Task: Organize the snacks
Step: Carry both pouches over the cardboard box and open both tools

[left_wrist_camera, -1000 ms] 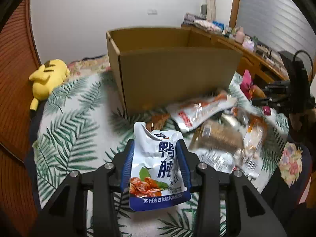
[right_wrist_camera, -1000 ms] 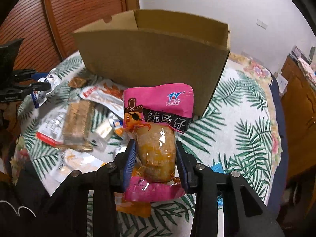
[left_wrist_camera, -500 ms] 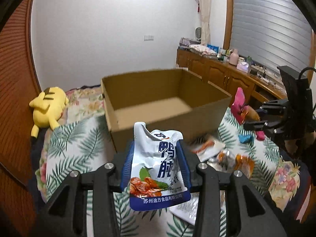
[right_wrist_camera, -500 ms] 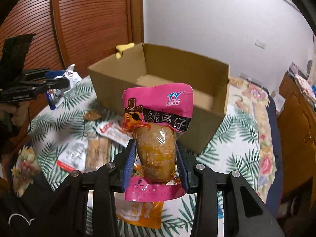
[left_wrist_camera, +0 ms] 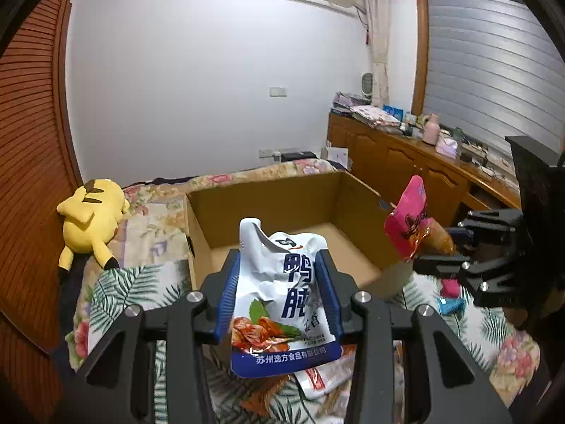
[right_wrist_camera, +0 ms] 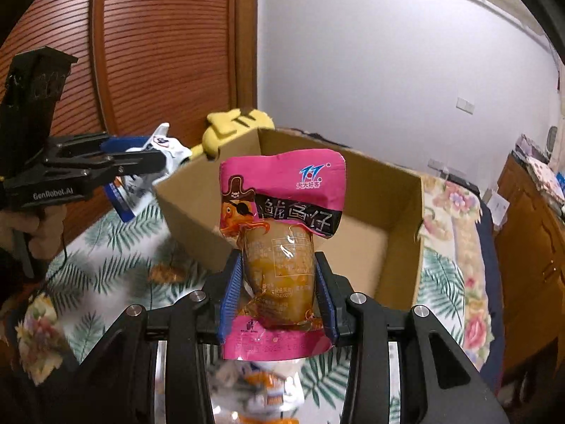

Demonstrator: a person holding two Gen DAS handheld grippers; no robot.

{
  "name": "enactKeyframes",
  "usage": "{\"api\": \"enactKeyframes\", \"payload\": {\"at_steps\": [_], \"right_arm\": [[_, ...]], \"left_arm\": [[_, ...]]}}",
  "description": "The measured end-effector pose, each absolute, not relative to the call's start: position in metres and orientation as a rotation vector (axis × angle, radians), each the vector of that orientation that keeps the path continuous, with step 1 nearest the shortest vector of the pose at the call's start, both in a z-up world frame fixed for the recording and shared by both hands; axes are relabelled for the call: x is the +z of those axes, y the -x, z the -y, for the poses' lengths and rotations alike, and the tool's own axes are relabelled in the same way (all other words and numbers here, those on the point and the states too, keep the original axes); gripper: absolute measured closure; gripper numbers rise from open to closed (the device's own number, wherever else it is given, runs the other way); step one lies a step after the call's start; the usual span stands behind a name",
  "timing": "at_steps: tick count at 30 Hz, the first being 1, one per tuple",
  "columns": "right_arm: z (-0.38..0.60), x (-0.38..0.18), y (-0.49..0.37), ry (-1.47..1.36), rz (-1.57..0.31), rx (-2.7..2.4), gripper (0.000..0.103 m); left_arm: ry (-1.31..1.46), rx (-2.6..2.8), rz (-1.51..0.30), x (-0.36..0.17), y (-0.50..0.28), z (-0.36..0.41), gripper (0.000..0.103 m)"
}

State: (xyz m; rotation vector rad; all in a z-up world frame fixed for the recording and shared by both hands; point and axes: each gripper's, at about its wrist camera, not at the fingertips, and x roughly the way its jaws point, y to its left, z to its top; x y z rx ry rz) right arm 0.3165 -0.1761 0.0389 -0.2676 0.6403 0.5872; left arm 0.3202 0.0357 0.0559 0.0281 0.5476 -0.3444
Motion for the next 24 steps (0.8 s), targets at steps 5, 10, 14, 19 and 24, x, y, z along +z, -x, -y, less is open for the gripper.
{"api": "enactKeyframes", "payload": {"at_steps": [5,10,14,19,24], "right_arm": [[0.165,0.045,-0.334,0.264,-0.620,0.571,0.064],[0.161,0.041,-0.352,0.275,-0.624,0.549,0.063],[0.161,0.032,-0.365,0.272,-0.635,0.526,0.063],[0.166,0.021,-0.385,0.254,-0.655,0.501,0.063],[0.172,0.005,-0.401,0.228,-0.689,0.490,0.062]], "left_arm": [[-0.006,-0.320,-0.537,0.058,-0.340,-0.036,0.062],[0.007,-0.302,-0.553,0.047,-0.358,-0.037,0.062],[0.015,-0.292,-0.583,0.035,-0.372,-0.035,0.062],[0.003,-0.302,-0.621,0.021,-0.384,-0.030,0.062],[-0.007,-0.323,-0.641,0.012,-0.393,-0.023,0.061]]}}
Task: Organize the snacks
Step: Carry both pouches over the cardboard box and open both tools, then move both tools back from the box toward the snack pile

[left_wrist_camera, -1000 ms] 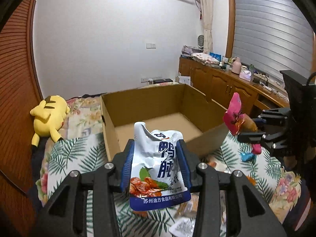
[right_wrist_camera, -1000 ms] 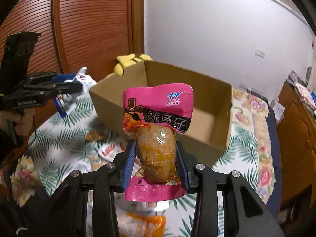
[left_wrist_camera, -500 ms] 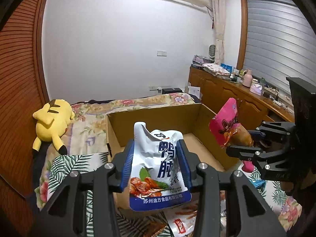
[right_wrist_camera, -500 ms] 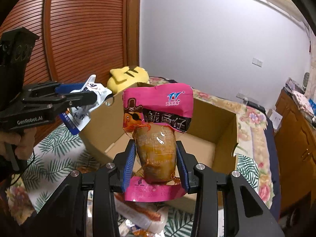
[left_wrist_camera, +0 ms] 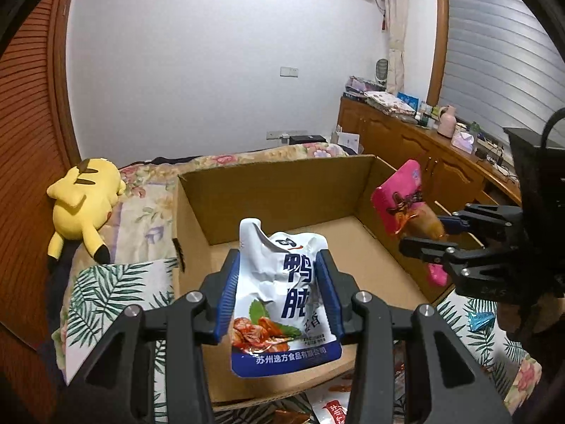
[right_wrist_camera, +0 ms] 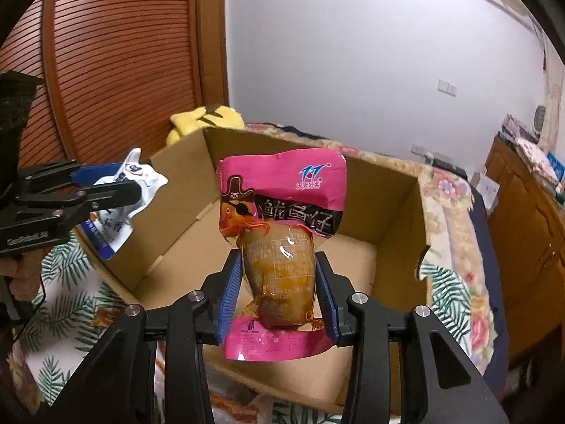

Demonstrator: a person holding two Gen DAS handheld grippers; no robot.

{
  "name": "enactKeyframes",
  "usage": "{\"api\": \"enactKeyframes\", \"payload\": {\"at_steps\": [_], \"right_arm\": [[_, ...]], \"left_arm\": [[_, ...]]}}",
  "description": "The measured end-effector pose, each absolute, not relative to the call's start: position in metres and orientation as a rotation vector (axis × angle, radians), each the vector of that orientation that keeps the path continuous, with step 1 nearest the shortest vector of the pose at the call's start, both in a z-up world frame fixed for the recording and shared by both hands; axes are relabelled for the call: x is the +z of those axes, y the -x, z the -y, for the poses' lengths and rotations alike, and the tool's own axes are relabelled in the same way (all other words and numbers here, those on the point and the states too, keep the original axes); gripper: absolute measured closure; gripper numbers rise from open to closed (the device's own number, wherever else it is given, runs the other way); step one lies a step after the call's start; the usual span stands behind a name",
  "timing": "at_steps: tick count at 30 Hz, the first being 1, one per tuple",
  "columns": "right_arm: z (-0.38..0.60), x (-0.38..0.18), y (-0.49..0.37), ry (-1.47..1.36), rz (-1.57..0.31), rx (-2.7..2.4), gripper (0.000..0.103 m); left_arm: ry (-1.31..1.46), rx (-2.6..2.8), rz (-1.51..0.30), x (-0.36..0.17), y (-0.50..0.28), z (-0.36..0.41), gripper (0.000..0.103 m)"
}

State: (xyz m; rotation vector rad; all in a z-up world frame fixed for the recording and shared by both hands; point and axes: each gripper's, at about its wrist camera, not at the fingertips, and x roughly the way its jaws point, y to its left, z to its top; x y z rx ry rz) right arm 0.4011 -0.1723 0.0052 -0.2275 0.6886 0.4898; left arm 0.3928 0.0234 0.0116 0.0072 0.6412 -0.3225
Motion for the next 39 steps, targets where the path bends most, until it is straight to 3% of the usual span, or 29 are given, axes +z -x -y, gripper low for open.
{"api": "enactKeyframes", "payload": {"at_steps": [19,24,26,39], "right_arm": [[0.189,-0.014,-0.417,0.113,-0.783,0.526,0.058],[0.189,-0.012,-0.414,0.105,-0.777,0.504,0.048],[0.189,-0.005,-0.408,0.109,-0.754,0.504,0.045],[0.216,0.030,-0.313,0.079,-0.664,0.522,0.044]], "left_arm": [[-0.009,-0.341,-0.673,-0.003,-0.400,-0.014,0.059],[-0.012,-0.349,-0.658,0.000,-0.387,-0.013,0.055],[-0.014,-0.354,-0.651,0.002,-0.379,-0.014,0.053],[-0.070,-0.410,-0.629,0.012,-0.300,-0.009,0.044]]}}
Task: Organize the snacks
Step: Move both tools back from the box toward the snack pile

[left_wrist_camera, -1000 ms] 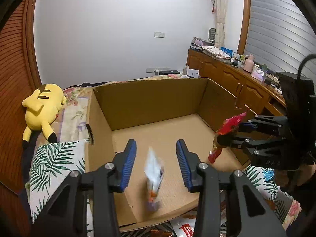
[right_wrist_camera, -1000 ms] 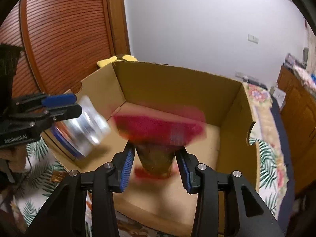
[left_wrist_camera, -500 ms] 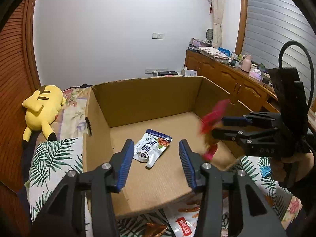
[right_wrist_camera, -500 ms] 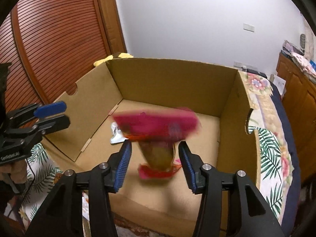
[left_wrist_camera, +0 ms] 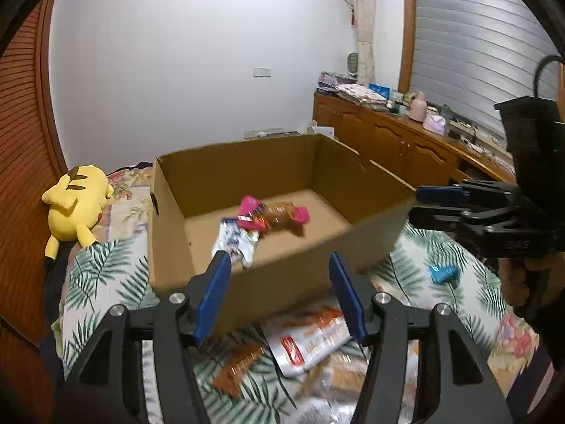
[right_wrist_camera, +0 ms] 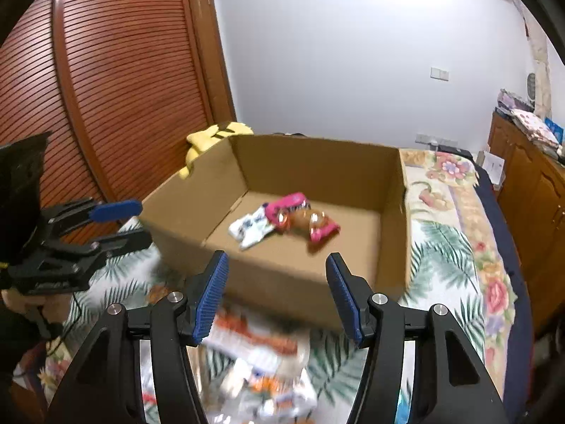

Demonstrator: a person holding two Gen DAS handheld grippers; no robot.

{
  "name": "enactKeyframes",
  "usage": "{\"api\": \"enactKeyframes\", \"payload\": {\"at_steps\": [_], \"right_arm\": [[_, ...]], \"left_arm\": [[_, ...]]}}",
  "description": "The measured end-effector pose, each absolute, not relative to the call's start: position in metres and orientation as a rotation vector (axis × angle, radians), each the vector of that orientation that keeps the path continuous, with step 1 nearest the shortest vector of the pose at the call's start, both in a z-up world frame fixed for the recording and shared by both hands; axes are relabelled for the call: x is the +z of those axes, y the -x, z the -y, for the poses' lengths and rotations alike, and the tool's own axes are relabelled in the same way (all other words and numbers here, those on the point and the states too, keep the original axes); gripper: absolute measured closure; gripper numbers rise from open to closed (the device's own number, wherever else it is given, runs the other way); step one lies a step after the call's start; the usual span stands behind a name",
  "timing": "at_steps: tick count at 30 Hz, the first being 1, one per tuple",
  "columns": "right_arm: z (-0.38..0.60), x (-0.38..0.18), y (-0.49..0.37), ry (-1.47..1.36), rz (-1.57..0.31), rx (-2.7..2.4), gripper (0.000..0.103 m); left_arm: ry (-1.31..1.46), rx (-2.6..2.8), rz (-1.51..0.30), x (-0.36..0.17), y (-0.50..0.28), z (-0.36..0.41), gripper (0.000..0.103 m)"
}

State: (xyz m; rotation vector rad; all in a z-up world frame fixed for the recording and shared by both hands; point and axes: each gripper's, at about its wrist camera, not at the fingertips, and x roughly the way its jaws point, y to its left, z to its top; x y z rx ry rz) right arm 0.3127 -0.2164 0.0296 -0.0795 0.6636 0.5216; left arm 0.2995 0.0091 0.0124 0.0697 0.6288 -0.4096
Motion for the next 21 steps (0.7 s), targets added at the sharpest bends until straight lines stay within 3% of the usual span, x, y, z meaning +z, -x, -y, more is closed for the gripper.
{"api": "enactKeyframes", "payload": {"at_steps": [16,21], "right_arm": [[0.257,-0.047,-0.219,-0.064,-0.793,0.443,0.044],[0.263,-0.068,-0.202,-0.095,-0.817,0.397,0.039]], "left_arm": [[-0.032,-0.420,-0.711,-0.045,-0.226,0.011,0.043],[-0.010,-0.398,-0.725,-0.057,-0.216,0.011,0.043]]}}
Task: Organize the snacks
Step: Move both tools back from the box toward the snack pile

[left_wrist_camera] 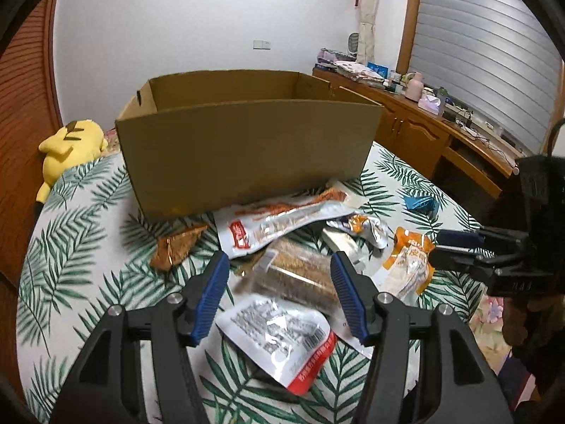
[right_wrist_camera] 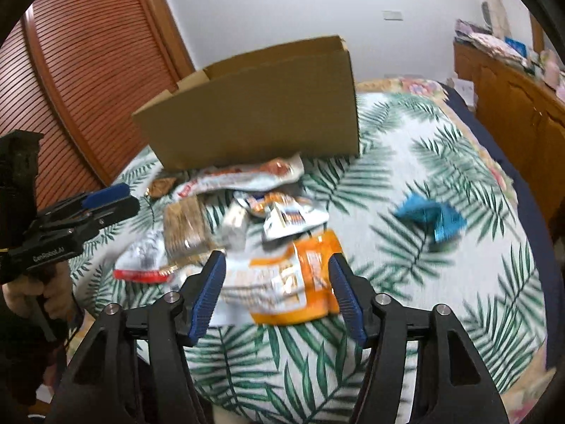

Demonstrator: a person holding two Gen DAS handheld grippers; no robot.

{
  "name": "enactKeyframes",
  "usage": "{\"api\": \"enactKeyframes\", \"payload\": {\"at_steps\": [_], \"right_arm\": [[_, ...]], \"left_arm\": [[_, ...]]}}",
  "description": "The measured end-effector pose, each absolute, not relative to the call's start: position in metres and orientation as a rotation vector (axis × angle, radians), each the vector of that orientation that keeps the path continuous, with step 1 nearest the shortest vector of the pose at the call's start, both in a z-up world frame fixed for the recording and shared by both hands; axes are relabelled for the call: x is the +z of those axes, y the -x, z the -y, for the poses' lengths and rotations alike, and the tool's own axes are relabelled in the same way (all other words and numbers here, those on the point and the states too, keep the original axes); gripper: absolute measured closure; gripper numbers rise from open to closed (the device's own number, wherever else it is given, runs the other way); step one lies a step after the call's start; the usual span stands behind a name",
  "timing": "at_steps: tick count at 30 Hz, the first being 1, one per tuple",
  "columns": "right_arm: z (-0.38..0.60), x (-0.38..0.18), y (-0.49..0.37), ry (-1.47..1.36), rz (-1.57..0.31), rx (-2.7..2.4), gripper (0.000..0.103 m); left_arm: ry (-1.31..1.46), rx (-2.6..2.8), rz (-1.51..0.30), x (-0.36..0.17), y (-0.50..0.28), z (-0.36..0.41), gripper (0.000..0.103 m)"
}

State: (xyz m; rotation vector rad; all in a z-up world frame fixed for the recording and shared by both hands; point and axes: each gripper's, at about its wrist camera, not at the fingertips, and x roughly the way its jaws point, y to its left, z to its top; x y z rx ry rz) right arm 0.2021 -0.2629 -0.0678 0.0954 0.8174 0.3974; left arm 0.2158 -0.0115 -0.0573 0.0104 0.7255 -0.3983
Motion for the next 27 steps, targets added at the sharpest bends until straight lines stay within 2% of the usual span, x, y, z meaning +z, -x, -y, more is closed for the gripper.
{"api": "enactKeyframes", "payload": {"at_steps": [8,18,27], "right_arm": [[0.250,-0.078,-0.198,-0.077,-0.776,0.248,0.028],[0.226,-0.088,-0.202,0.033,-0.780,0.152,0.024],[0.237,-0.088,-0.191,0.100,-0.790,0.134,0.016]], "left_arm": [[0.027,-0.374,-0.744,-0.068,-0.206,0.009,0.043],[0.045,-0.370,-0.736,-0.069,-0.194,0.006,0.043],[0.060,-0.375,-0.738,-0.071,-0.189,0.006,0.043]]}}
